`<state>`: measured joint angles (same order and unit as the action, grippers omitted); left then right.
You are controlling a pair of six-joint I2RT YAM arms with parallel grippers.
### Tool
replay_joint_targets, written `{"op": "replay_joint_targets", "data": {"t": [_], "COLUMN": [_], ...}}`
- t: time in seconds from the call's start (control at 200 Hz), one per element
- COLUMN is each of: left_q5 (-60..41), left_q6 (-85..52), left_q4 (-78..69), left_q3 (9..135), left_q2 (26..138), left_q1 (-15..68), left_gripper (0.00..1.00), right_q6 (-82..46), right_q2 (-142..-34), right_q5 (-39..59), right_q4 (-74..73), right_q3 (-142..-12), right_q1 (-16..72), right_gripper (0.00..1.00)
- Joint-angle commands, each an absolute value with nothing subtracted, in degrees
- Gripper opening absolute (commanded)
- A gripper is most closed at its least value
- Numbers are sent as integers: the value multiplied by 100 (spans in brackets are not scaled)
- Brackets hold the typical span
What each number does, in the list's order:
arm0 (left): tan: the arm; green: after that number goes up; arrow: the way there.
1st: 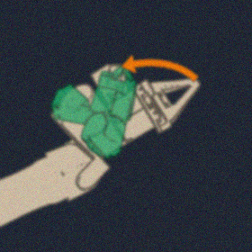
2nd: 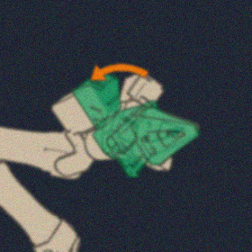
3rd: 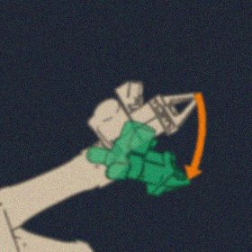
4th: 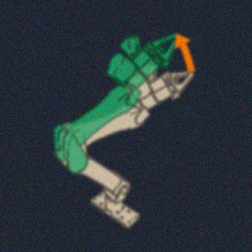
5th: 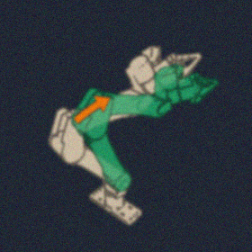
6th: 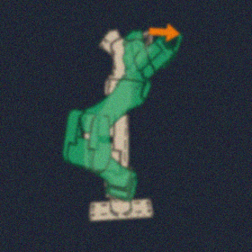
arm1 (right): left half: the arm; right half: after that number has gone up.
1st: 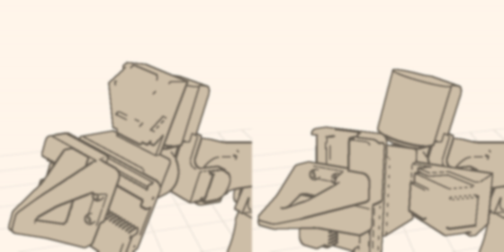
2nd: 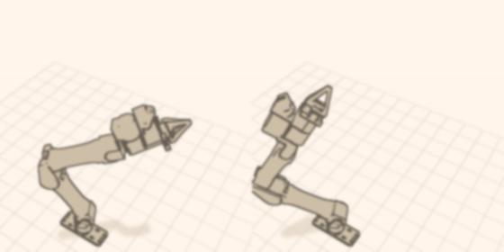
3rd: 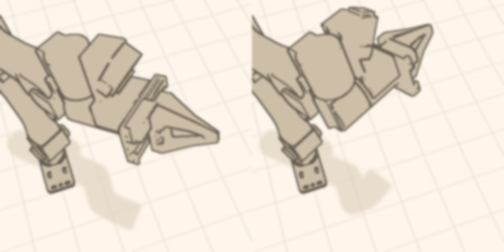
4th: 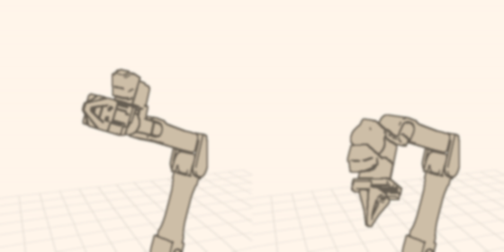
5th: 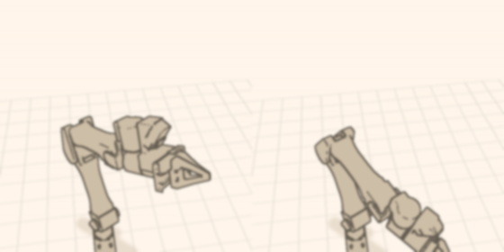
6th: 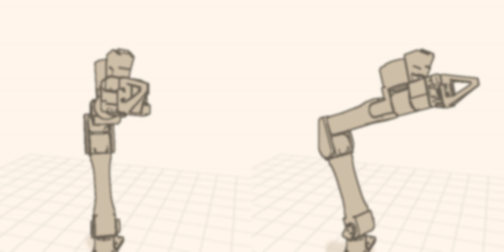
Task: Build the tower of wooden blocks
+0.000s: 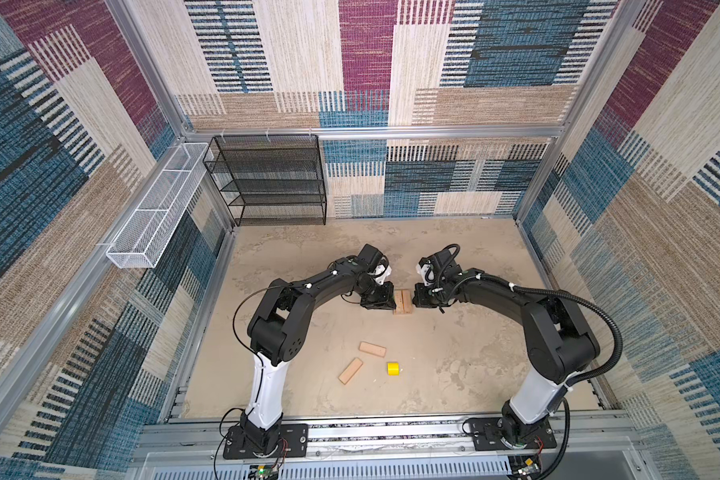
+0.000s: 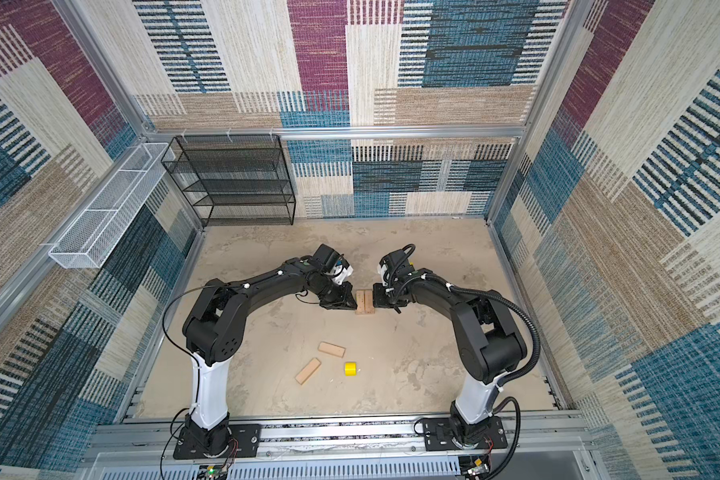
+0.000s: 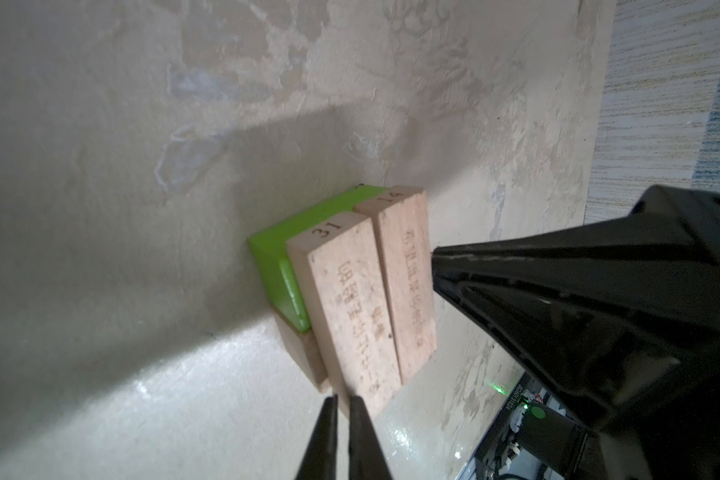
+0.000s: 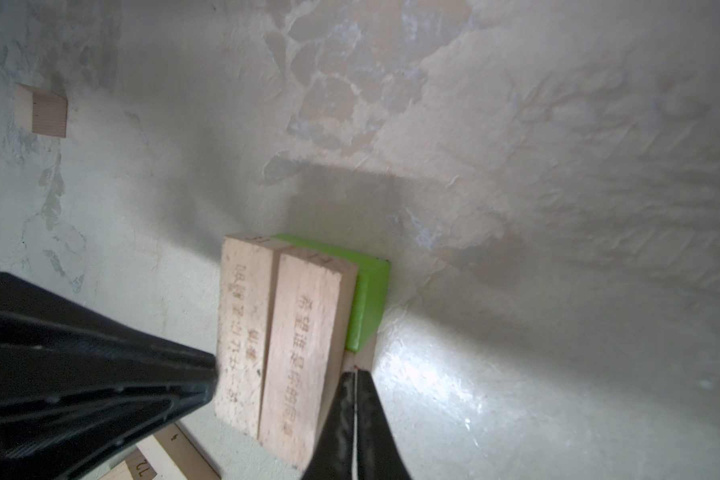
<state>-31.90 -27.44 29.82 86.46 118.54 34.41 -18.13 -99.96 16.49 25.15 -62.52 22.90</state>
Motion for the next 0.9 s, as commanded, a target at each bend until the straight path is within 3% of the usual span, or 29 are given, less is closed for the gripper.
{"op": "replay_joint_targets", "data": {"t": [0.0, 0.897], "left_q5": [-3252, -2996], "left_q6": [-2821, -2776], "left_q4": [2947, 2973], "left_q3": [8700, 8601], "left_q2": [11870, 11742], "left_q1": [3454, 3437], "left_gripper": [12, 11], "right_q6": [-1782, -1776], "right_q2": [-10003, -10077], "right_q5": [1722, 1669], "right_q4": [2477, 2645], "right_q3": [-6302, -6468], "right_q1": [2288, 2287], "right_gripper": [8, 9]}}
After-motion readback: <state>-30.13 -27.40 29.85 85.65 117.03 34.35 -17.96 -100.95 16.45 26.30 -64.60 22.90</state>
